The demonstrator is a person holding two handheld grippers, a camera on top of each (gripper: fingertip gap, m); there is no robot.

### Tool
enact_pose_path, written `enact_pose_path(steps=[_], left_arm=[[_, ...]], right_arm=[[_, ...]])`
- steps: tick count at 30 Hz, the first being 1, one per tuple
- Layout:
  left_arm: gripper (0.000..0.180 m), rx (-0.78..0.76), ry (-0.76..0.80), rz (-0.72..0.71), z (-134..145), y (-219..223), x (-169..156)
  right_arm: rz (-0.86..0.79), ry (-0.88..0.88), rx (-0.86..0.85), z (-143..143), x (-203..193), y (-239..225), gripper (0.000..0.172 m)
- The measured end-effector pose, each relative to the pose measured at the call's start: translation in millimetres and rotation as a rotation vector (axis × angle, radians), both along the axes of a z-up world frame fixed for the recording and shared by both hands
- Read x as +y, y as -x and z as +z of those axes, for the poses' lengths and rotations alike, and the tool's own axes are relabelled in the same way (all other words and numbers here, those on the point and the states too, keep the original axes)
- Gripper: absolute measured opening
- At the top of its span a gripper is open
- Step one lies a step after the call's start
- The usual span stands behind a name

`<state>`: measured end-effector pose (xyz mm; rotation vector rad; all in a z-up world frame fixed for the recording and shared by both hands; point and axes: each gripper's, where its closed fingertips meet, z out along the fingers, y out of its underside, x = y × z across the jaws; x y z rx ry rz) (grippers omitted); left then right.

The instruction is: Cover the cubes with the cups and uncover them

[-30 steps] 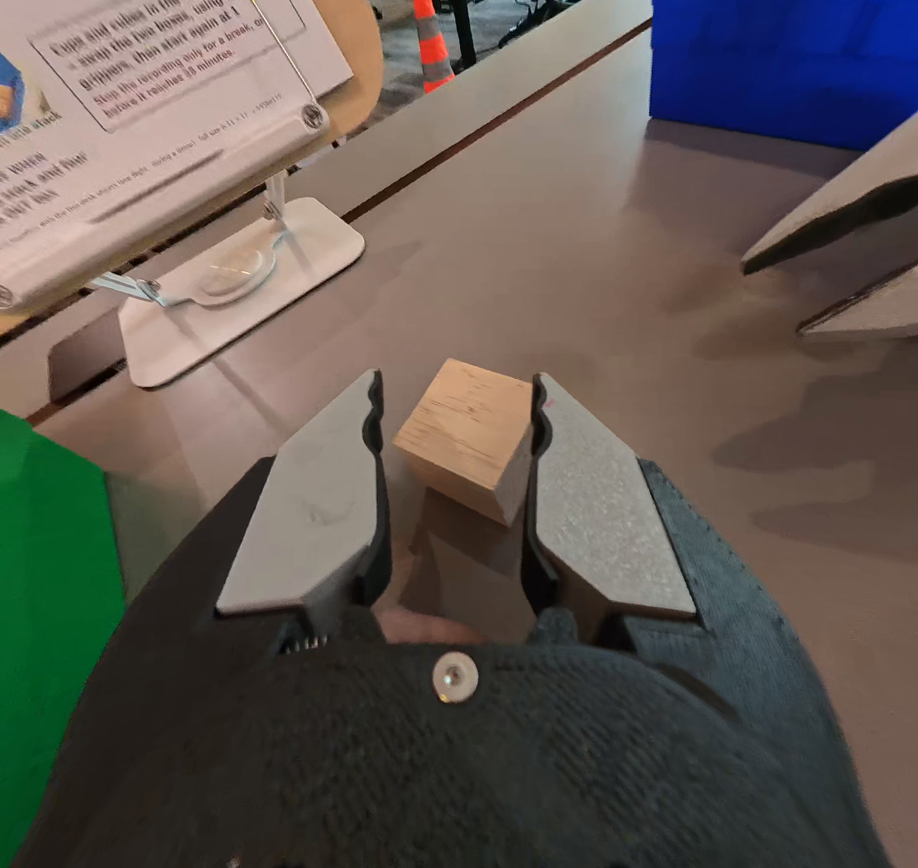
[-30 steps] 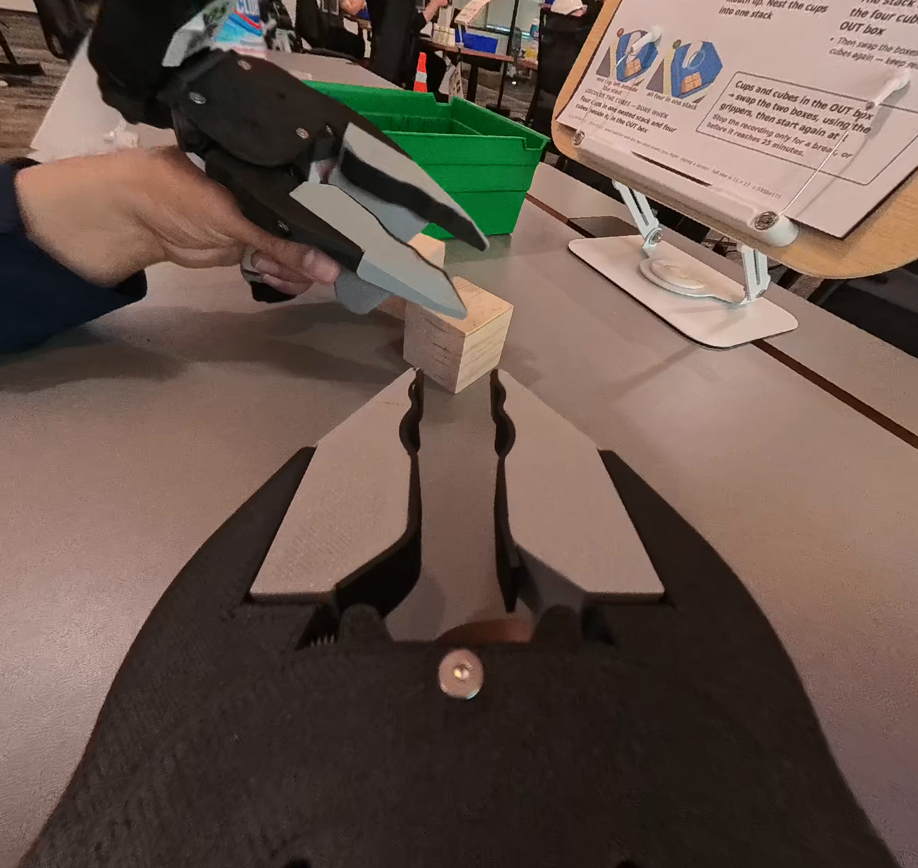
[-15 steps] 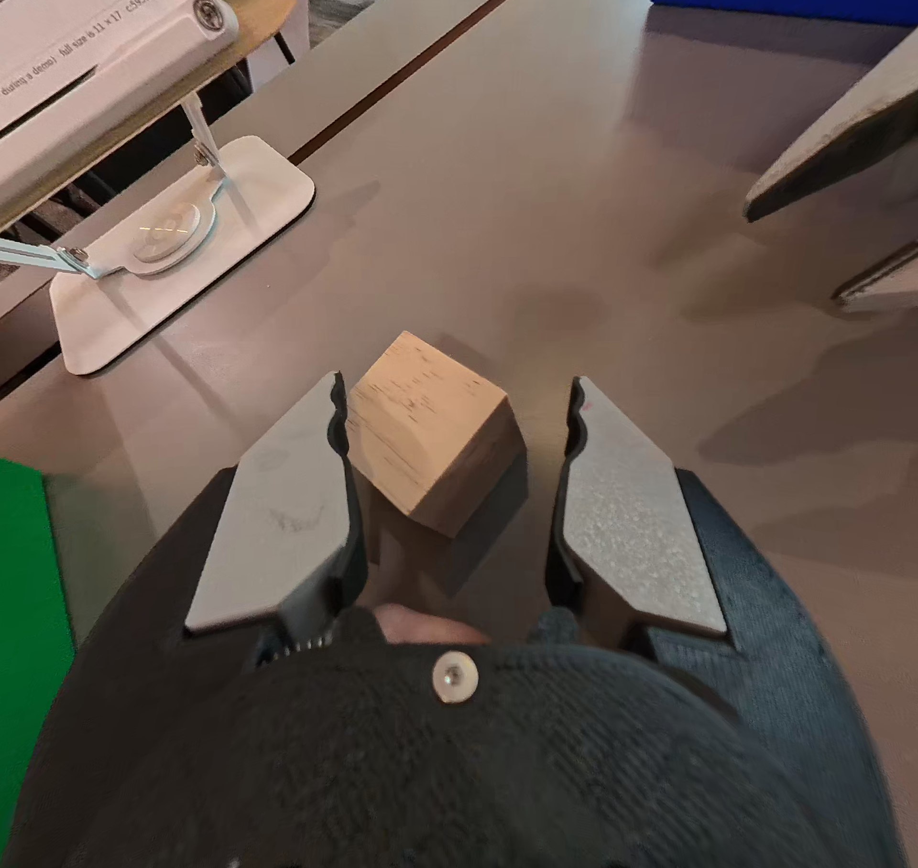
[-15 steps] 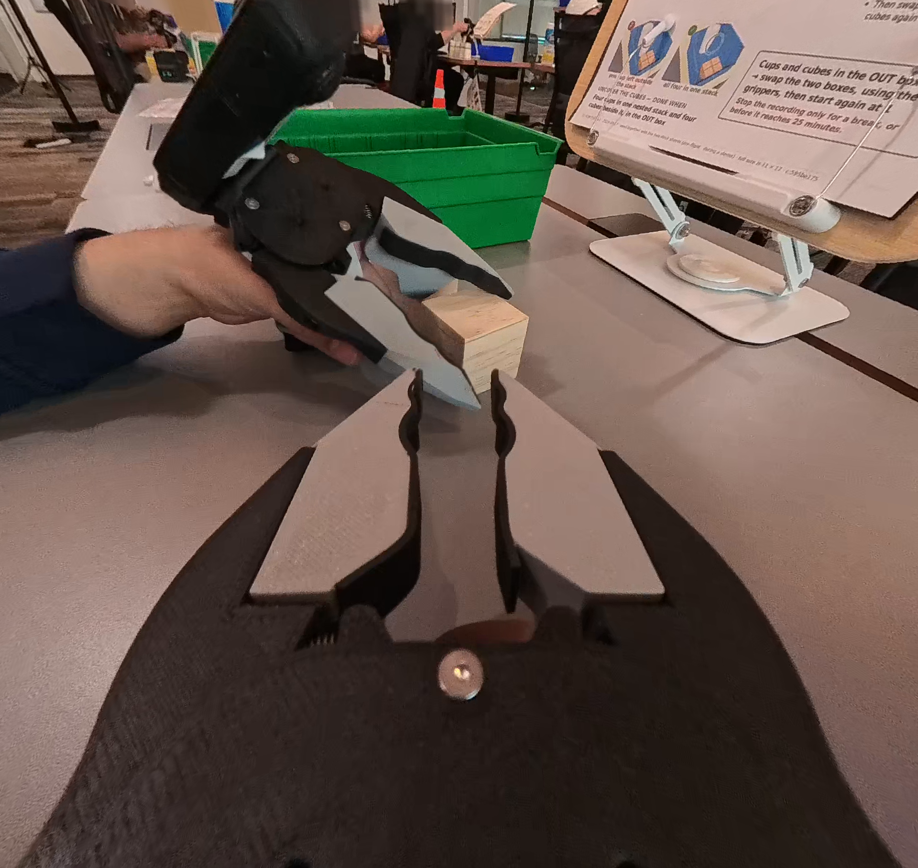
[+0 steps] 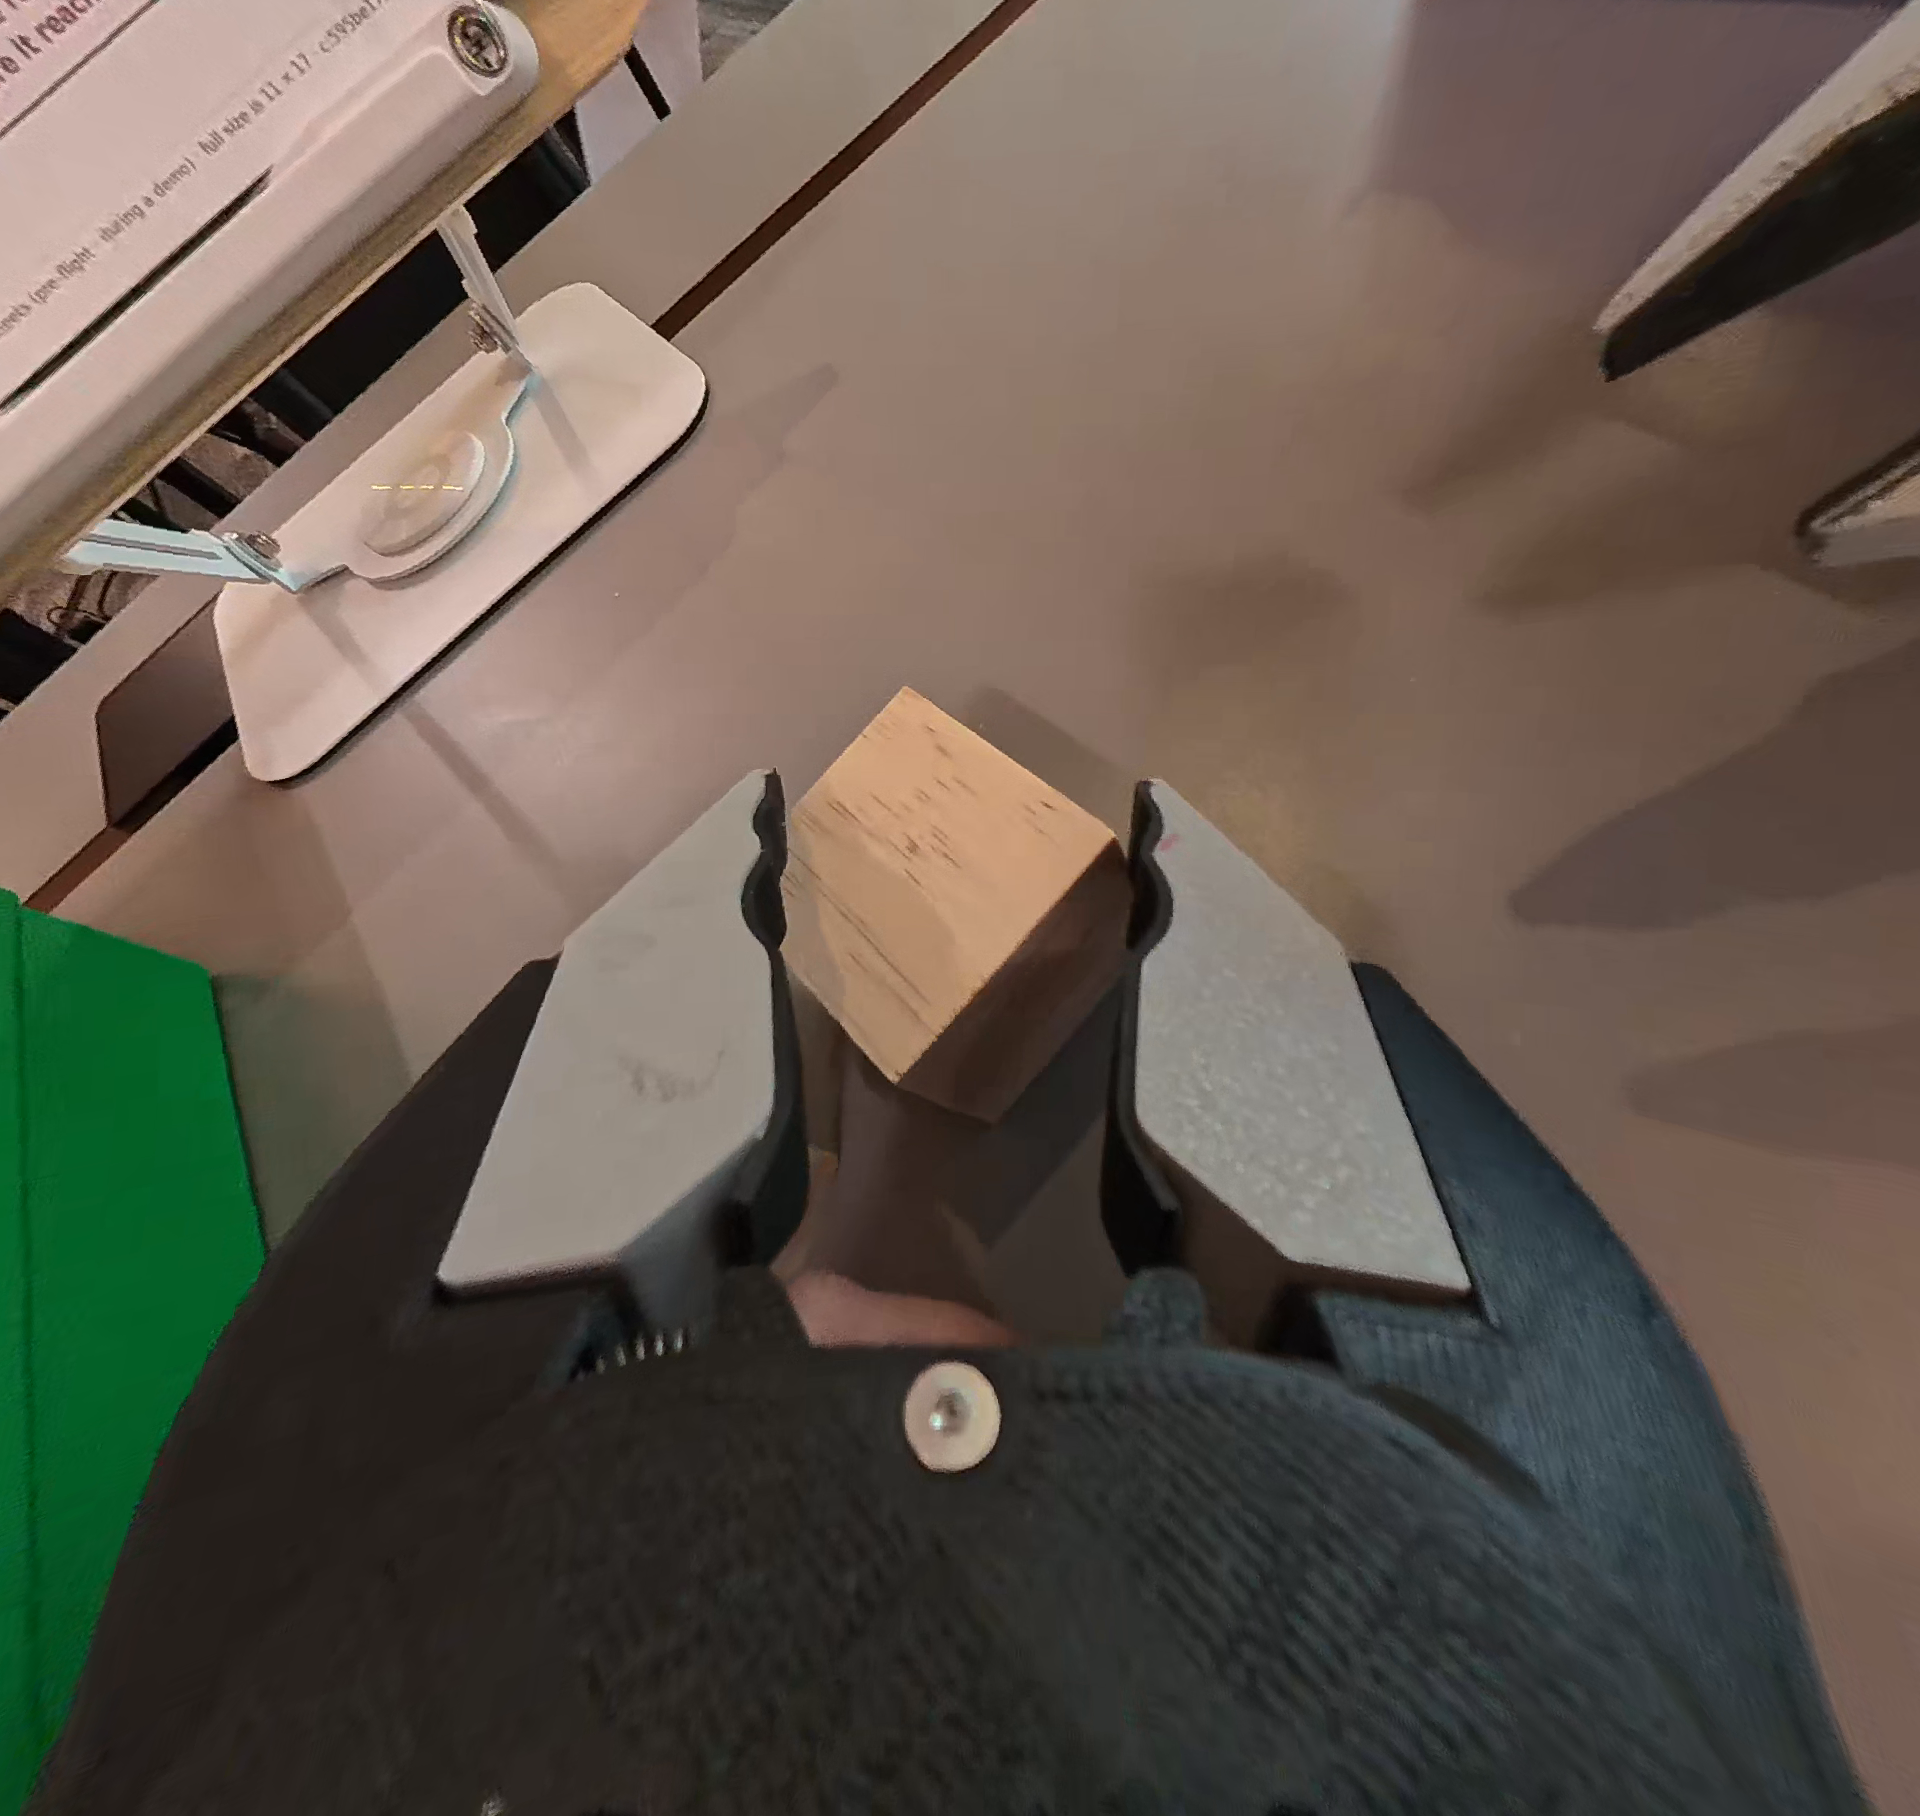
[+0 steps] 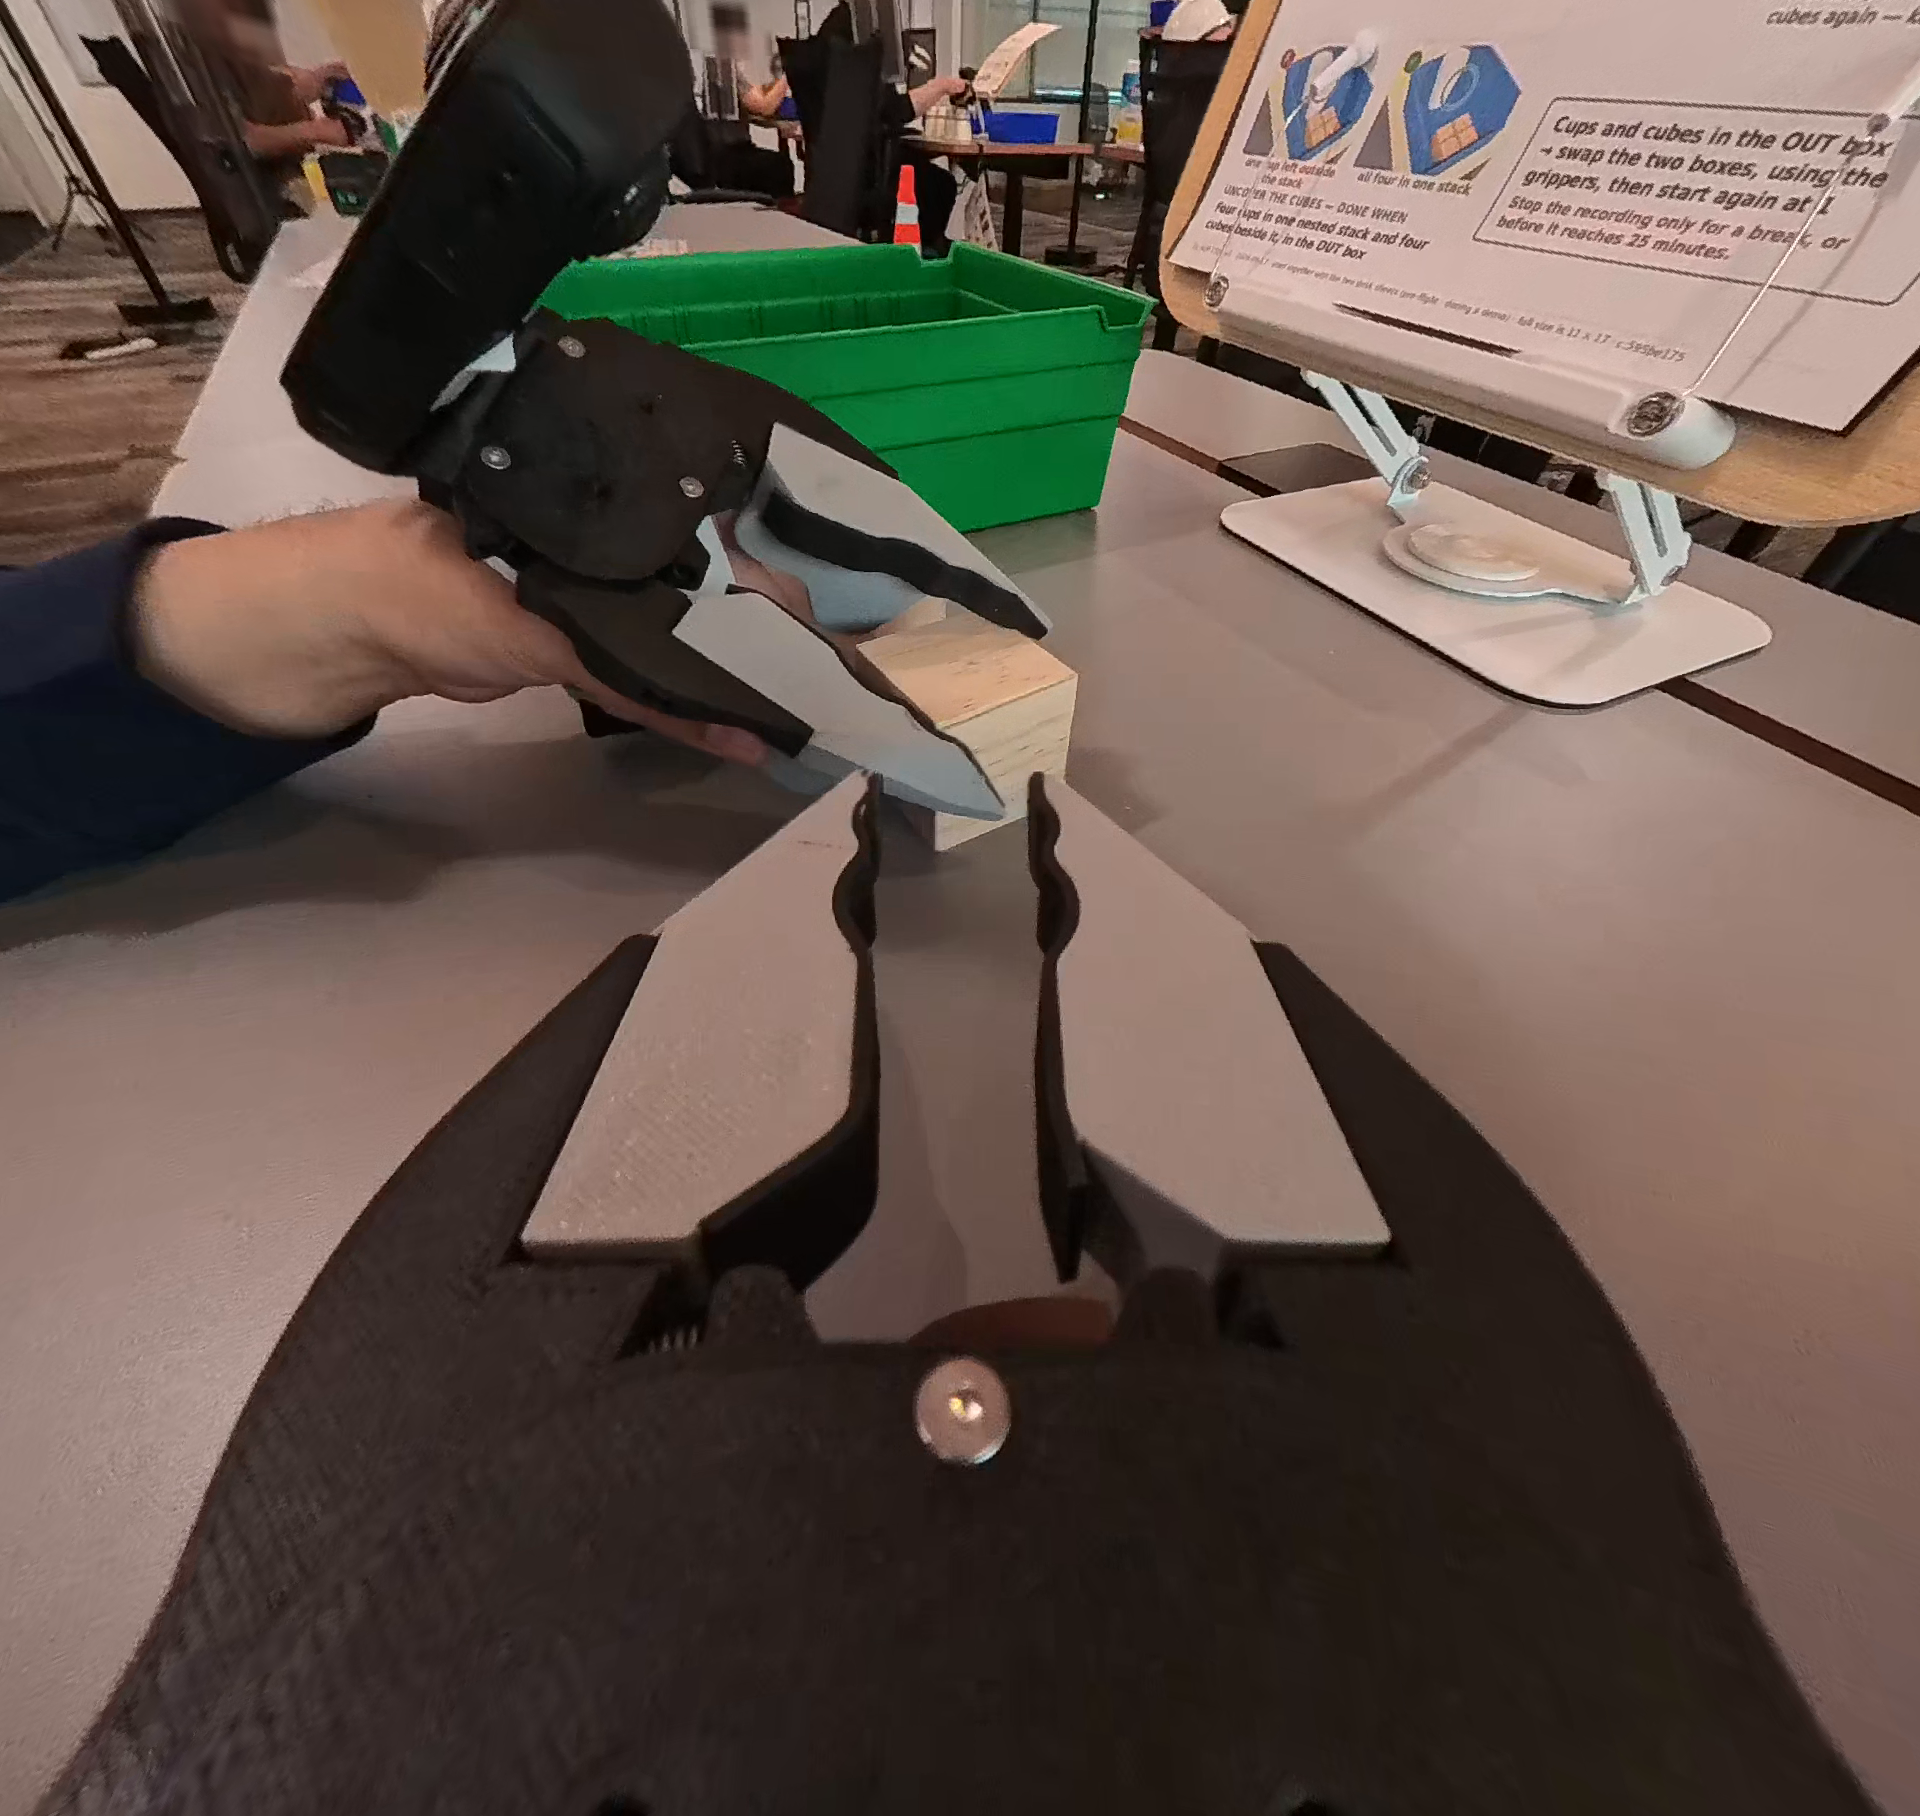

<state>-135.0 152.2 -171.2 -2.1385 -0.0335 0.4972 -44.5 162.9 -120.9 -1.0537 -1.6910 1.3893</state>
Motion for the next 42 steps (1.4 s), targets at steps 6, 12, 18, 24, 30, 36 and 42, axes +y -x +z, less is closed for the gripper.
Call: enact_pose_path(steps=[6, 12, 18, 24, 30, 36, 42], left_arm=[[0.062, 0.033, 0.006, -0.020, 3.6, -8.2, 0.3], [0.021, 0.087, -0.064, -0.052, 19.4, -15.8, 1.6], [0.008, 0.026, -0.083, -0.023, 15.8, -12.0, -1.2], [0.060, 0.021, -0.124, 0.081, 24.3, 3.5, -8.9], [0.066, -0.070, -0.068, 0.164, 4.3, 12.6, -13.2], [0.064, 0.036, 0.039, 0.145, -9.1, 6.7, -8.9], [0.063, -0.024, 0.025, -0.021, -8.0, -20.4, 3.1]], right_arm=[[-0.015, -0.037, 0.018, 0.7, -0.8, -3.6, 0.024], [-0.022, -0.033, 0.019, 1.6, 0.9, -7.4, 0.024], [-0.021, -0.053, 0.012, -1.6, -1.2, -7.2, 0.024], [-0.016, -0.057, 0.015, -1.2, -4.3, -8.4, 0.024], [-0.011, -0.063, 0.009, -3.4, -5.7, -7.9, 0.024], [-0.015, -0.077, 0.012, -4.4, -6.0, -7.2, 0.024], [-0.022, -0.054, 0.003, -4.6, -3.3, -8.8, 0.024]])
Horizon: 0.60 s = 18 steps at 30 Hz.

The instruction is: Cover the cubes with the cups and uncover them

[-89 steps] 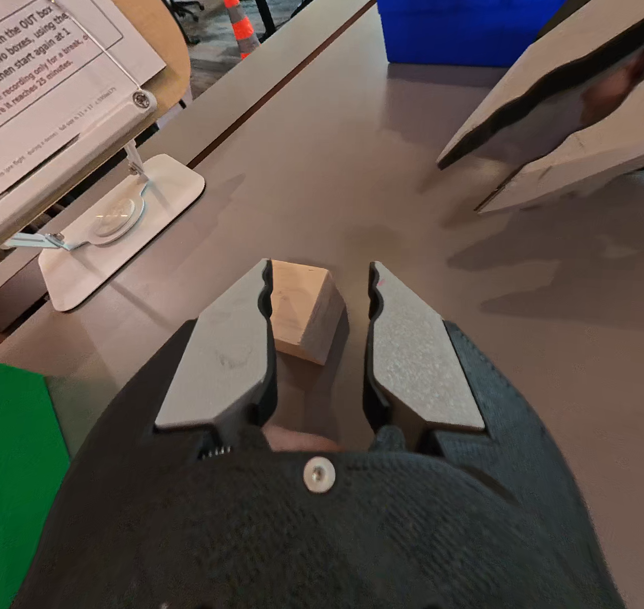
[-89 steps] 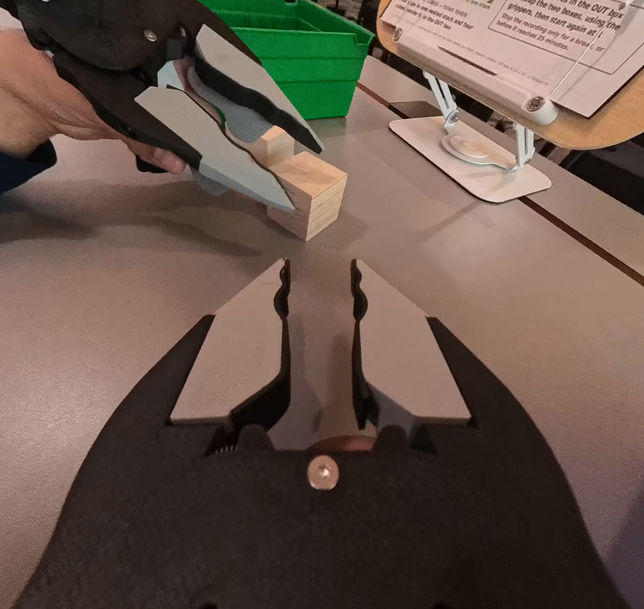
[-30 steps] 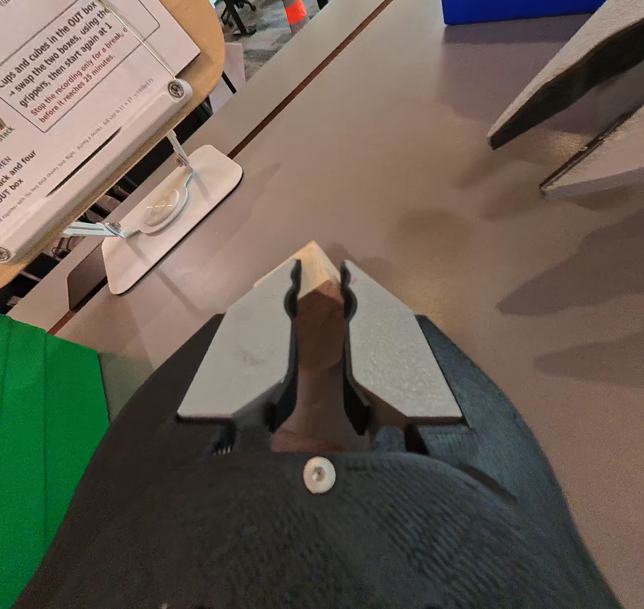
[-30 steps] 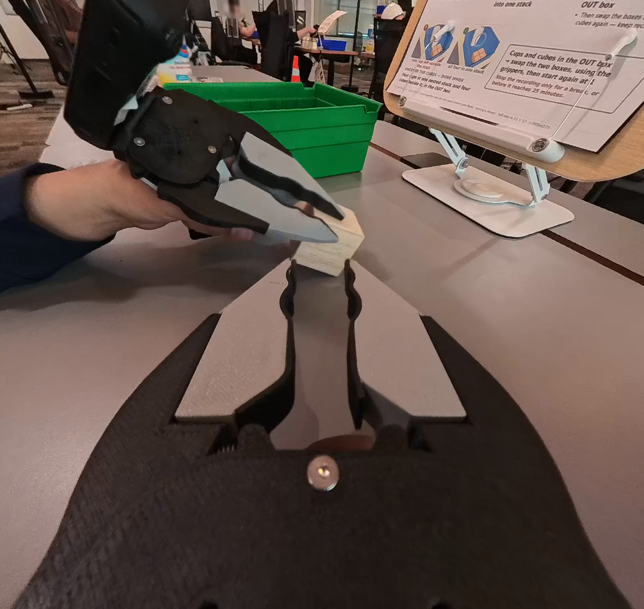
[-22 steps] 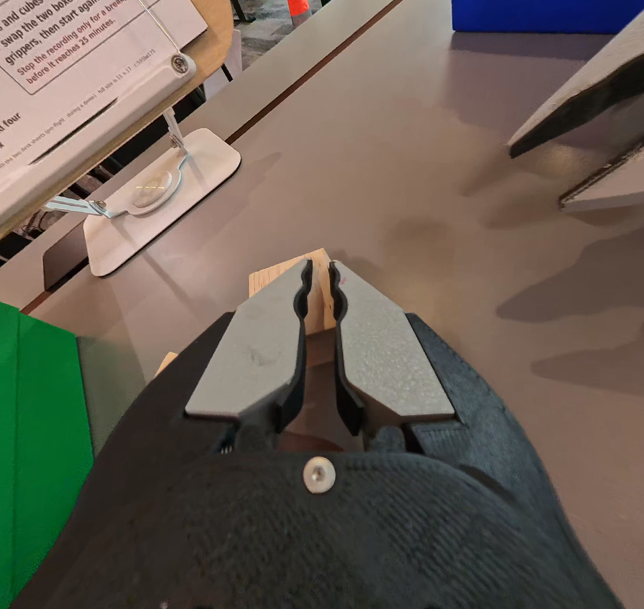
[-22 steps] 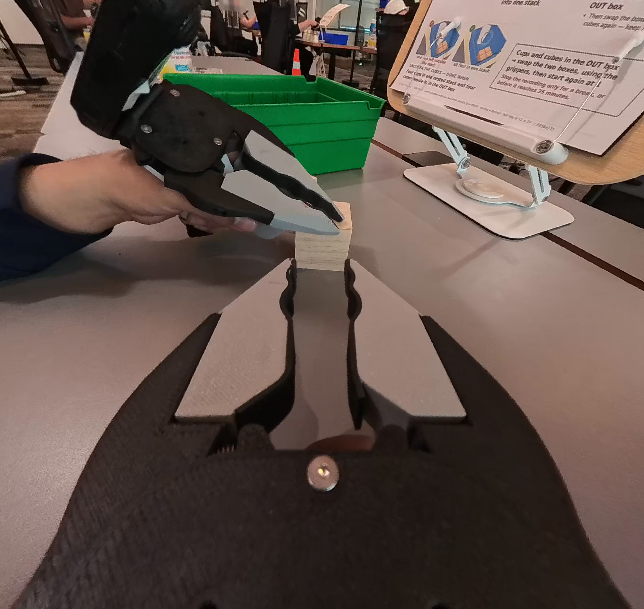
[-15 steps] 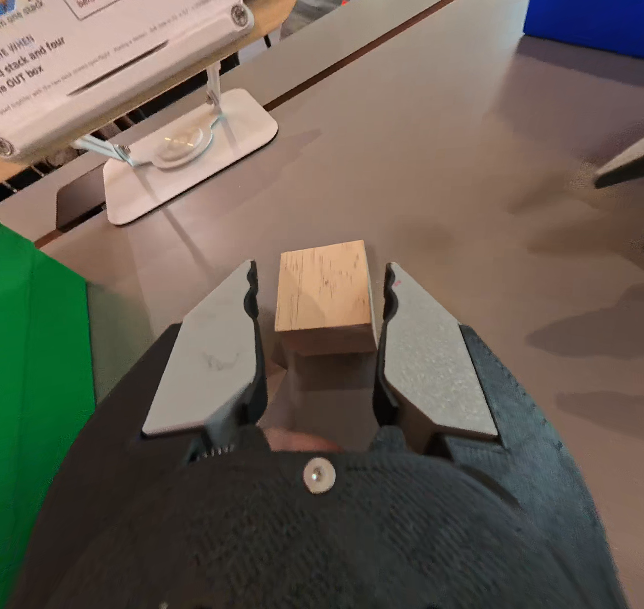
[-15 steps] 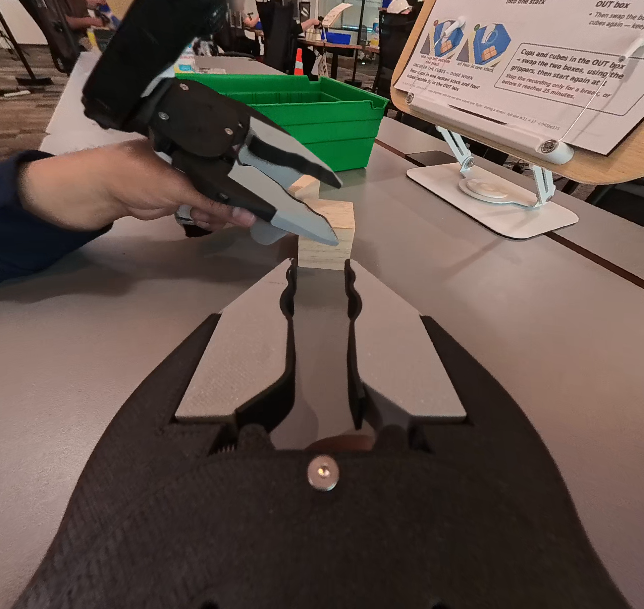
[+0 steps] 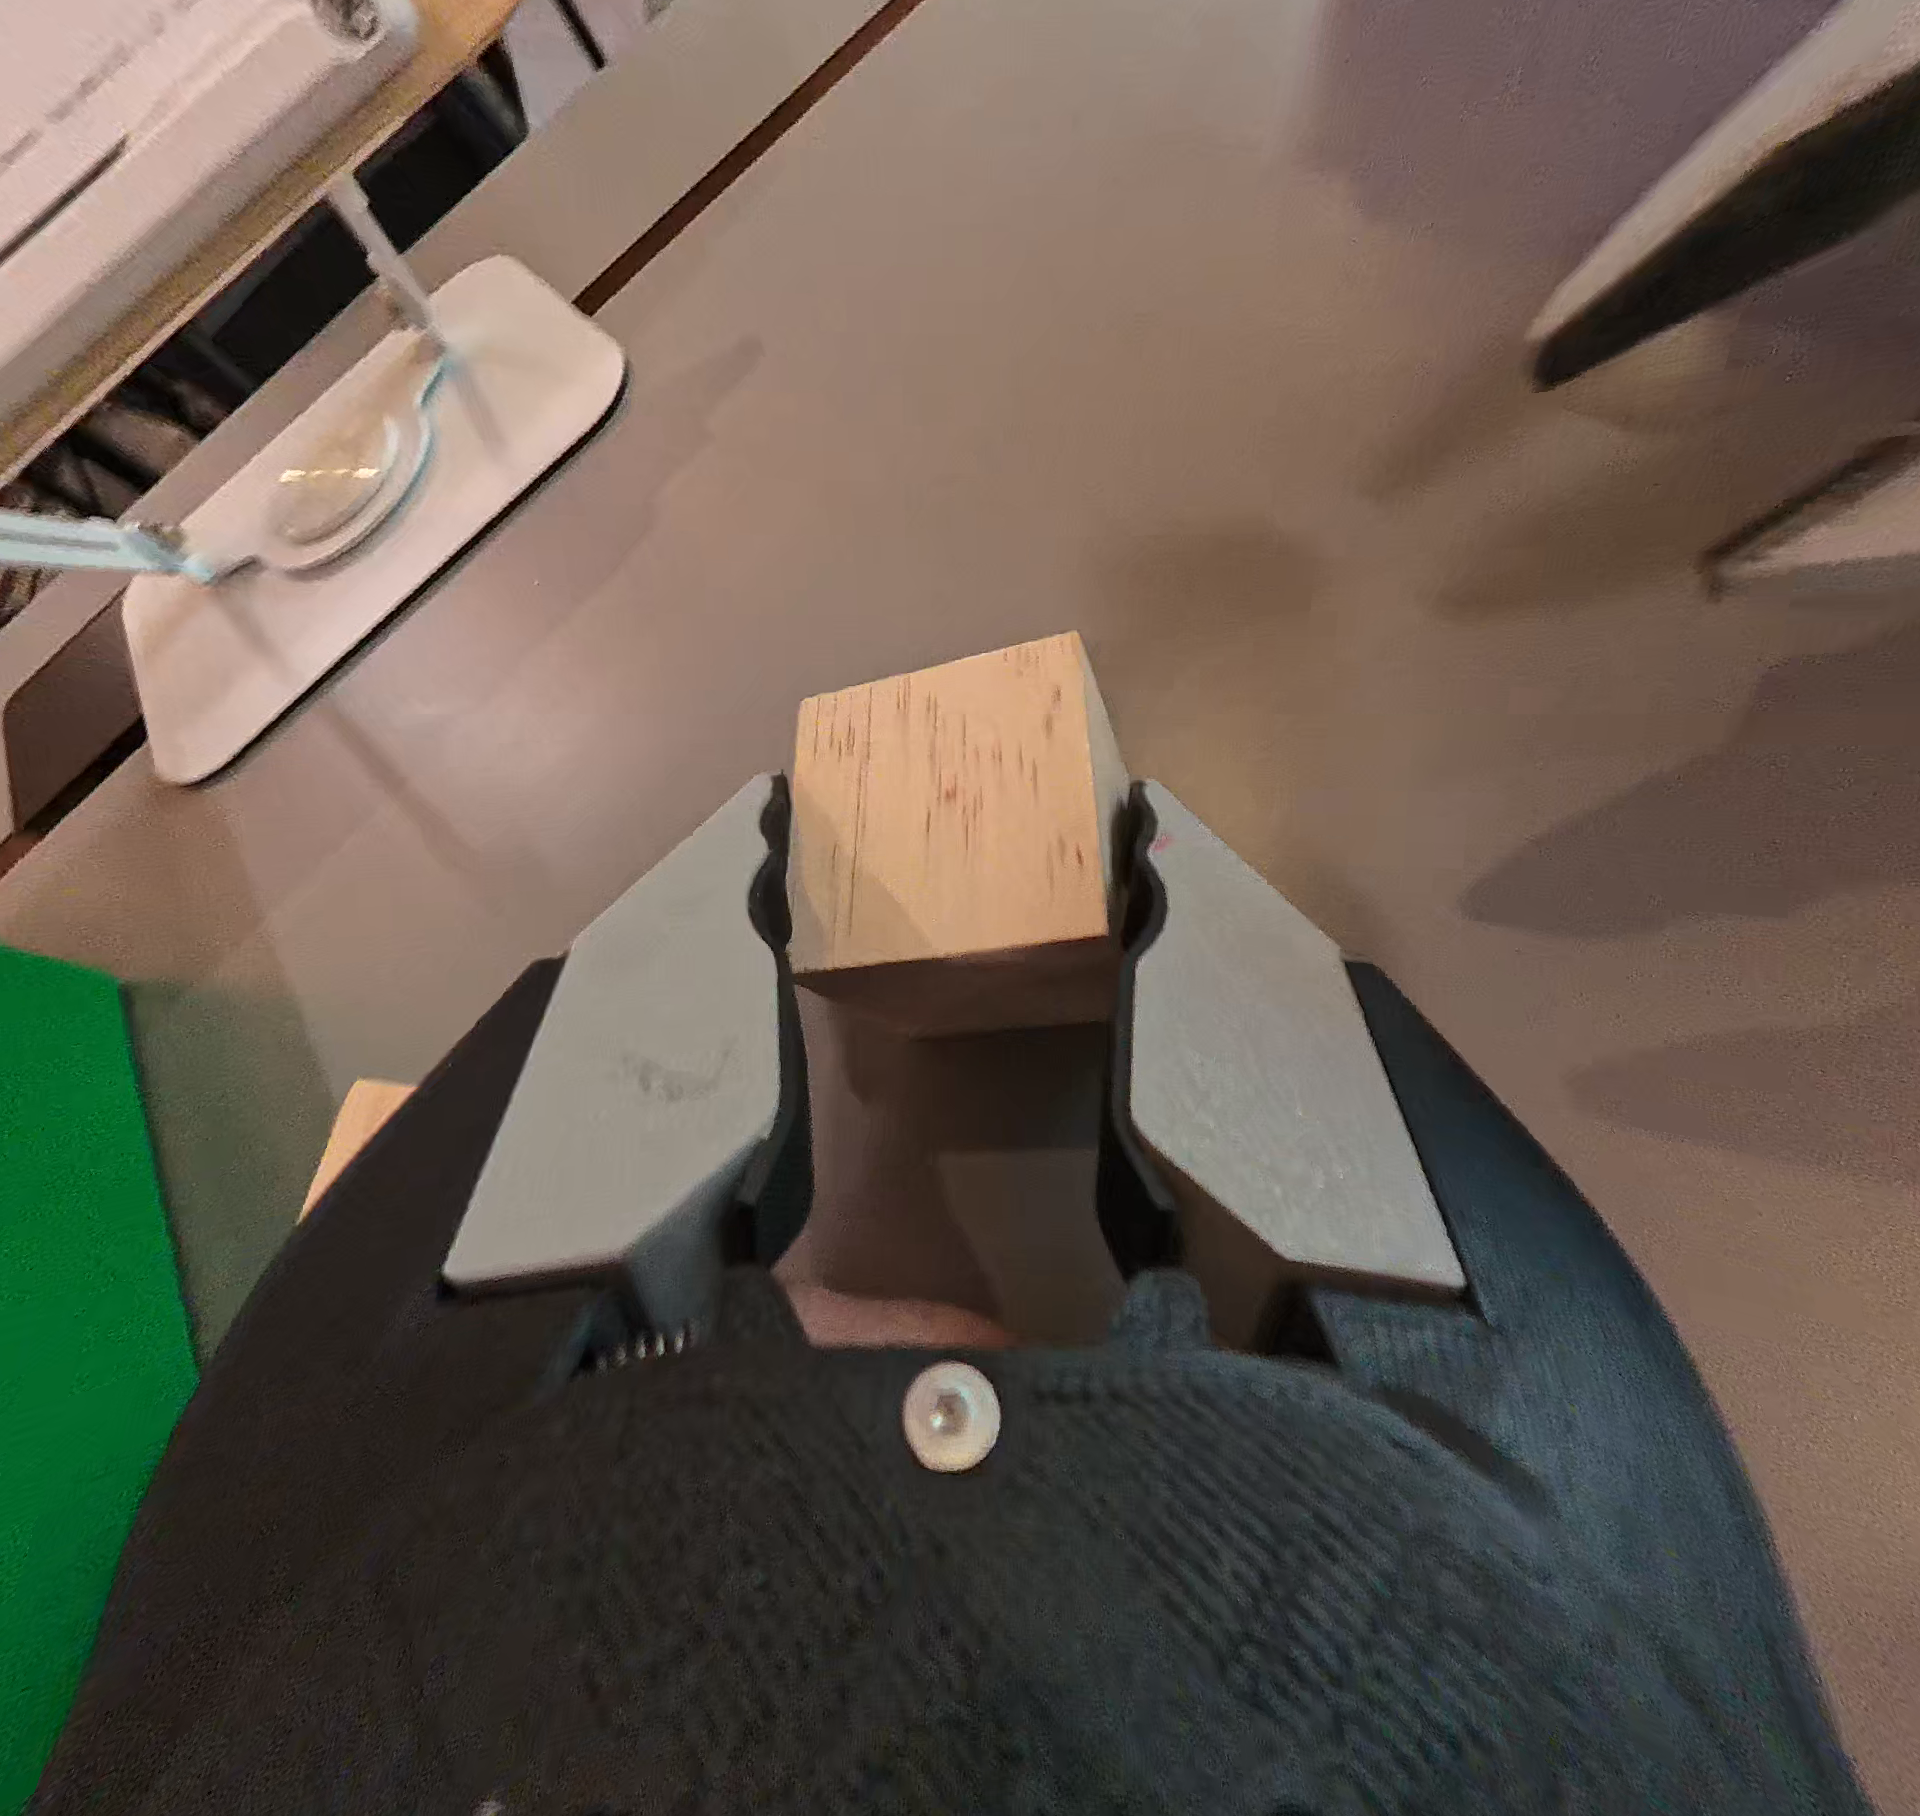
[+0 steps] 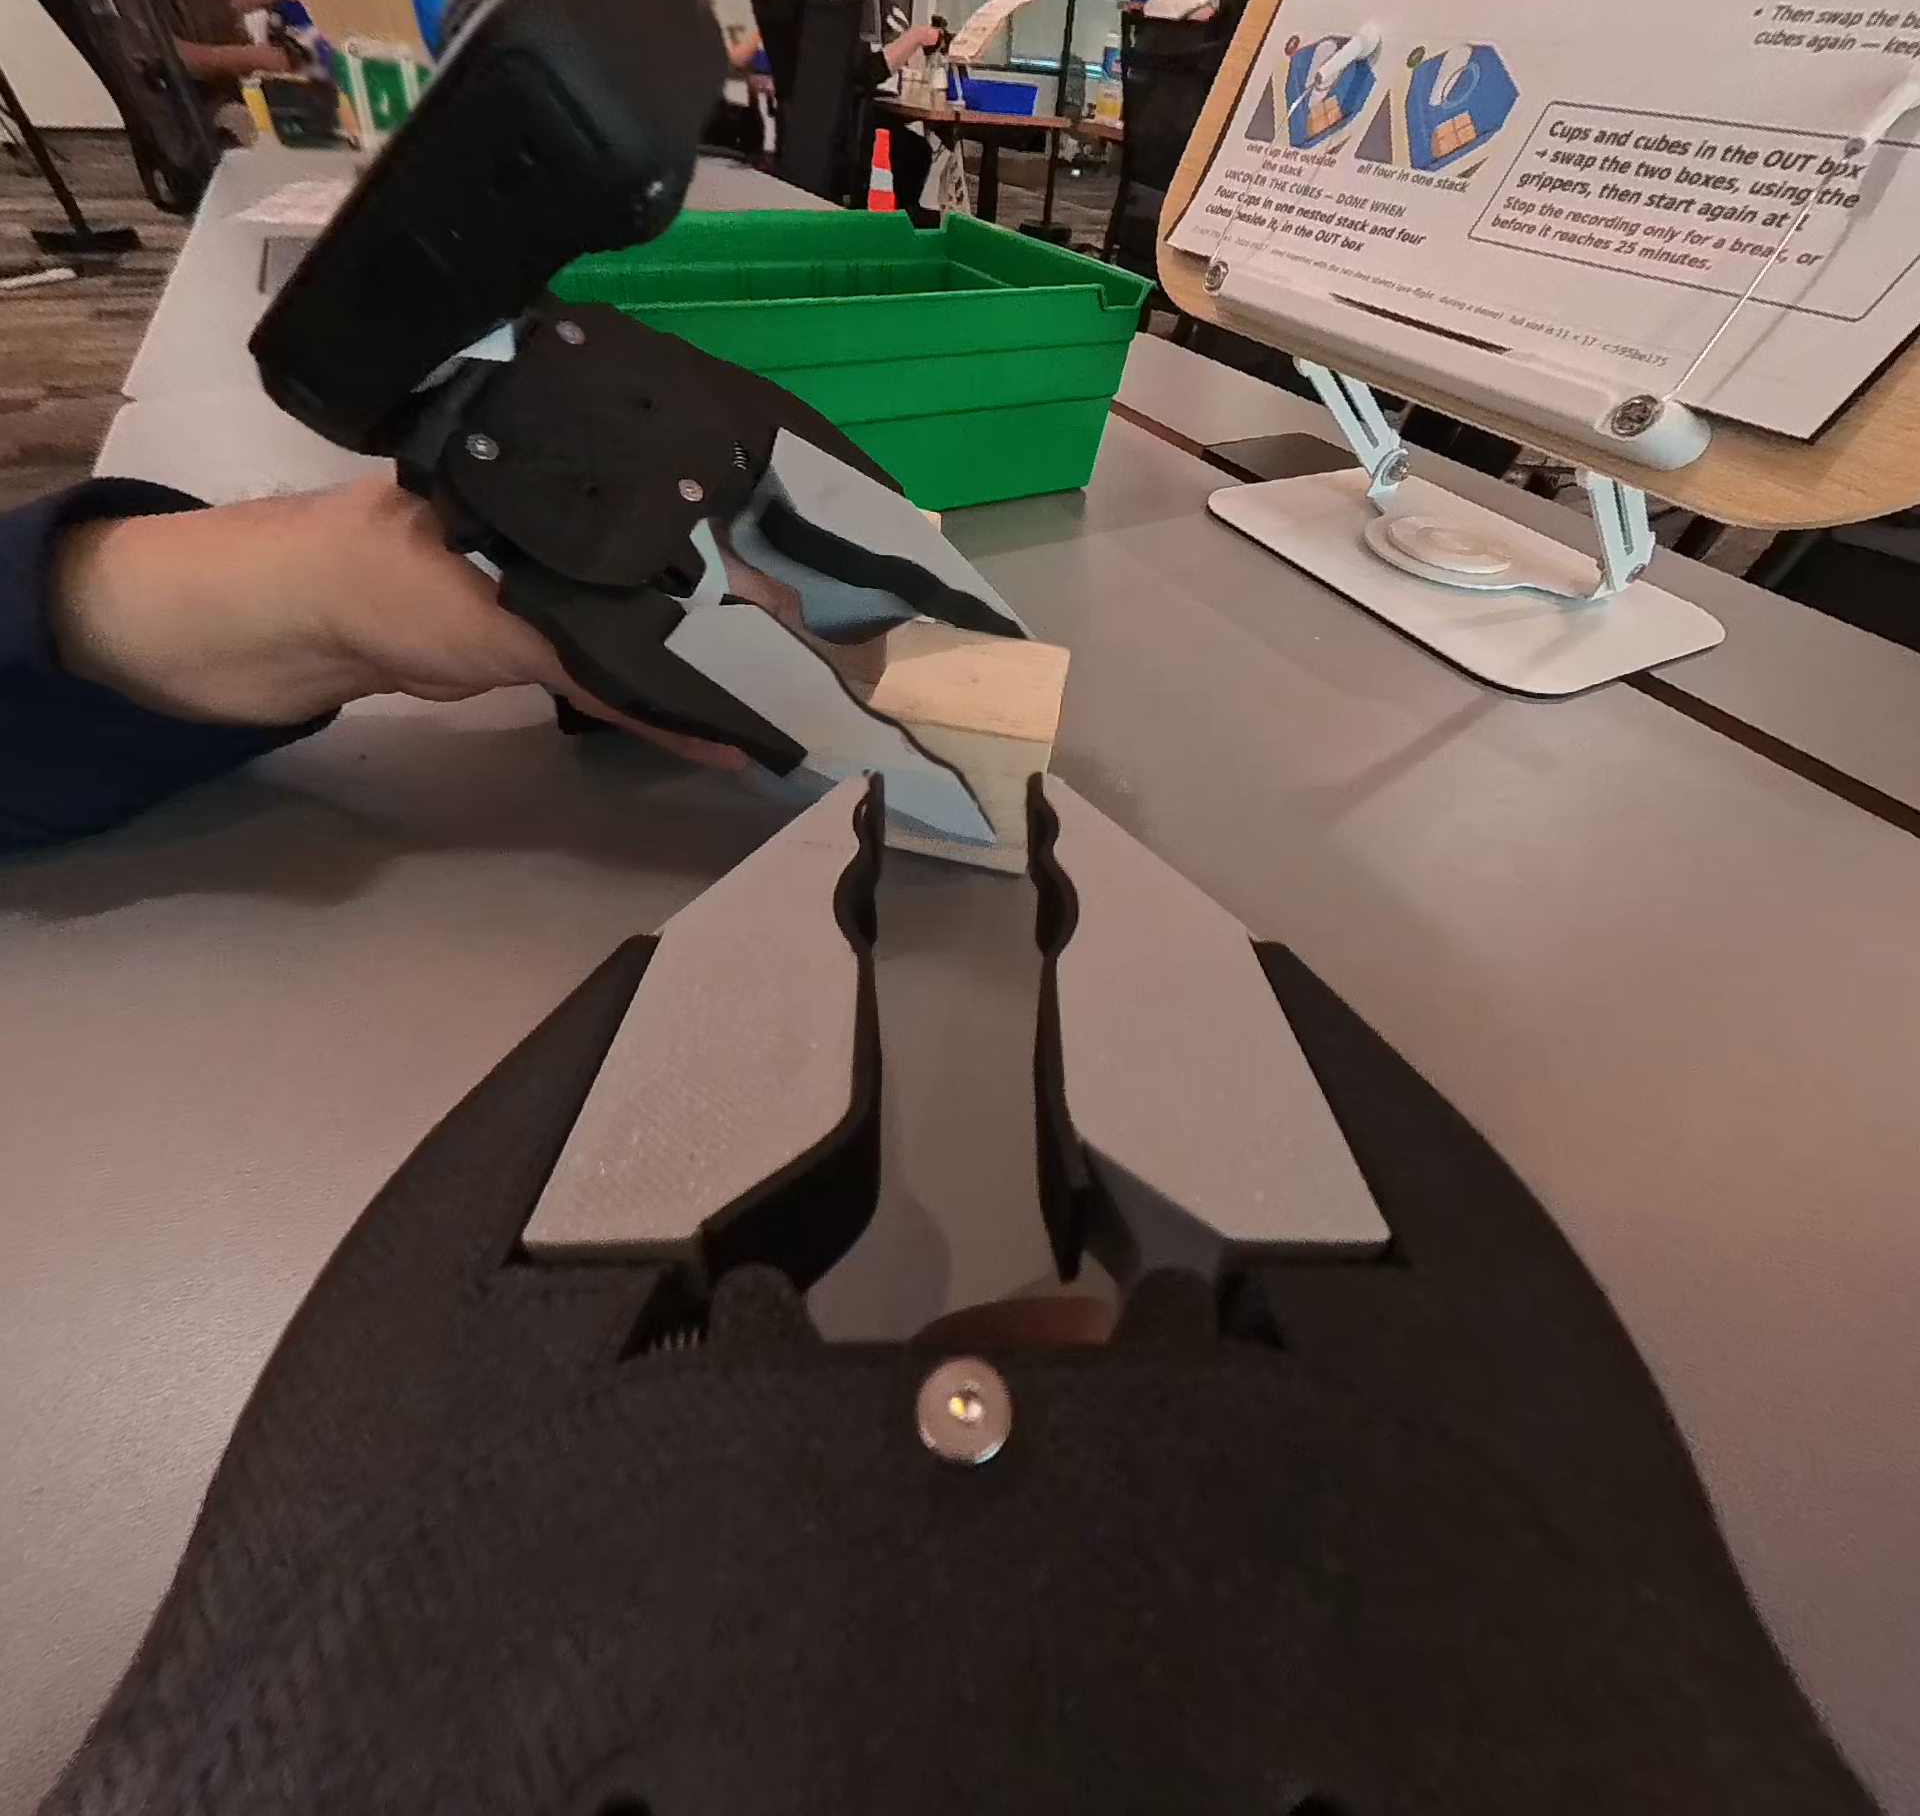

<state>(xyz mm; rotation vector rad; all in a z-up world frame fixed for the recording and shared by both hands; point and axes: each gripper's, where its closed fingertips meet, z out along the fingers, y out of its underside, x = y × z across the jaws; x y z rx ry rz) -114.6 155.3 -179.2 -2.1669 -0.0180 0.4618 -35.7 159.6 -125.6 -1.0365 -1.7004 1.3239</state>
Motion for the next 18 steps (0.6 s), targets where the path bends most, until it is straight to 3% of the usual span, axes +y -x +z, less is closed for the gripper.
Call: enact_pose_path(steps=[2, 4, 6, 8, 13, 18], left_arm=[[0.063, 0.075, -0.041, -0.020, 11.5, -2.6, 3.6], [0.063, 0.263, -0.109, -0.085, 33.3, -10.2, 8.6], [0.063, 0.460, -0.178, -0.139, 53.9, -22.4, 11.1], [0.063, 0.553, -0.223, -0.243, 62.8, -43.7, 14.0], [0.063, 0.587, -0.338, -0.477, 70.5, -92.6, 12.9], [0.062, 0.573, -0.389, -0.565, 74.4, -115.2, 12.1]], right_arm=[[-0.007, 0.037, -0.034, -2.4, 3.2, -0.1, 0.025], [-0.034, 0.106, -0.099, -7.1, 12.7, 2.3, 0.030], [-0.038, 0.224, -0.174, -11.3, 20.2, 4.1, 0.051], [0.059, 0.409, -0.225, -5.4, 13.5, -0.1, 0.066], [0.252, 0.801, -0.237, 24.2, 13.3, -11.0, 0.072], [0.354, 0.752, -0.317, 14.9, -9.9, -20.3, 0.057]])
